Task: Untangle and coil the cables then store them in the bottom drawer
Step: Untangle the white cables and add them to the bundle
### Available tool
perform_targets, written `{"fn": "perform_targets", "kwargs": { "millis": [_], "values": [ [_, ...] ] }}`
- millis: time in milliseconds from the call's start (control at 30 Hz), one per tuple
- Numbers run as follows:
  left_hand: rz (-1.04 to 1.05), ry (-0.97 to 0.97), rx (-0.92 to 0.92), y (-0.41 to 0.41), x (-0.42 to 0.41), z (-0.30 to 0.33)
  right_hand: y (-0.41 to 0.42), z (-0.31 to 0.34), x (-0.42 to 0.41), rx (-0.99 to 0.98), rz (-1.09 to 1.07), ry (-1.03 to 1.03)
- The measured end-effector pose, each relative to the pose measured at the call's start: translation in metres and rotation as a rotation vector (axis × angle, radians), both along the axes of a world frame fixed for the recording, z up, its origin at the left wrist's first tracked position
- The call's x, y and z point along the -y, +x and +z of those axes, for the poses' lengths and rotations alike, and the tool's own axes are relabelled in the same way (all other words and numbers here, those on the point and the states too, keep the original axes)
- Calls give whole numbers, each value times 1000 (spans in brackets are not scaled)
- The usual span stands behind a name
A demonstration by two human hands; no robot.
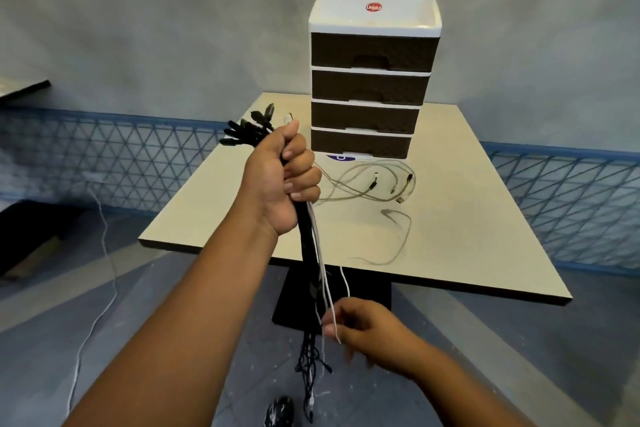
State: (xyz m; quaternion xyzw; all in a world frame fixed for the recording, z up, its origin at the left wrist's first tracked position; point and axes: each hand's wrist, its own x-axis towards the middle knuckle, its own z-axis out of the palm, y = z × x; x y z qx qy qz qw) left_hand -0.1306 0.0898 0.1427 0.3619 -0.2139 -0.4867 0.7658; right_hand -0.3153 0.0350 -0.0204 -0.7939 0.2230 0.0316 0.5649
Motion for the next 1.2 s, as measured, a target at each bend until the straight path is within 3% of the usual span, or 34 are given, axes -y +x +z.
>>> {"fn": "perform_targets", "kwargs": {
  "millis": [100, 333, 467, 567, 700, 800, 1033, 1200],
  "values": [
    [26, -25, -6, 1, -10, 5, -3, 5, 0, -2, 53, -135],
    [88, -75, 20, 11, -30, 21, -5, -15, -18, -20, -54, -96],
    [91, -35, 22, 4, -29, 11, 6, 5, -8, 148, -325, -437],
    [57, -23, 20, -7, -24, 5, 11, 43, -12, 376, -382, -282],
    [-22, -48, -41, -24, -16, 1, 32, 68, -30, 413, -163, -66],
    [-21, -44, -62, -23, -14, -2, 45, 62, -39, 451, -266, 118],
    [36, -56, -150, 6, -15, -9, 54, 40, -30, 309, -207, 173],
    [32, -24, -177, 24, 1, -16, 71, 30, -20, 301, -238, 102]
  ]
}}
